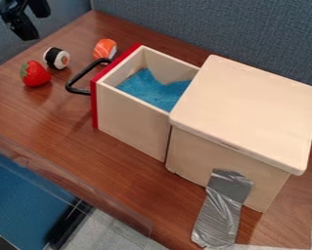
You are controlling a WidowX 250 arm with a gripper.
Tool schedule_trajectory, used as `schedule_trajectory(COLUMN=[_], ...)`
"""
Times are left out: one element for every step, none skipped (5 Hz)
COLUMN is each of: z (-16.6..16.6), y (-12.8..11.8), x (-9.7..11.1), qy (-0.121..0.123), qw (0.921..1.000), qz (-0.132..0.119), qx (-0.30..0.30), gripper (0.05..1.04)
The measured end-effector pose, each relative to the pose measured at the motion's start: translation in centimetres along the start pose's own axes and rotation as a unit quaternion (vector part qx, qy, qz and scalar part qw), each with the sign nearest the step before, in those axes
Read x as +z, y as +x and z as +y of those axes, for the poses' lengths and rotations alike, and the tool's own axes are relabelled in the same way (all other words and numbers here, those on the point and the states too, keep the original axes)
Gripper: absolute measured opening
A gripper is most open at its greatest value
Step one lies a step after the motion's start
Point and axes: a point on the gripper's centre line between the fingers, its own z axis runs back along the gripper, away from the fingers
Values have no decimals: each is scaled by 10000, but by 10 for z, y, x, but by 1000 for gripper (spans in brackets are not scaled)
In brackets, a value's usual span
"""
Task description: Close the drawer
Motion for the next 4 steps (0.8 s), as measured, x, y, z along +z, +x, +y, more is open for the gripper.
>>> schedule_trajectory(z=[-11, -24, -33, -31], y=[0, 3, 18, 26], x=[-8, -25, -42, -45], qy=[-139, -298, -424, -370], qw=[9994, 9987, 9979, 9981], qz=[-43, -36, -40, 23], qx=[-315, -402, -481, -498], gripper=[1000, 1001, 1001, 1001])
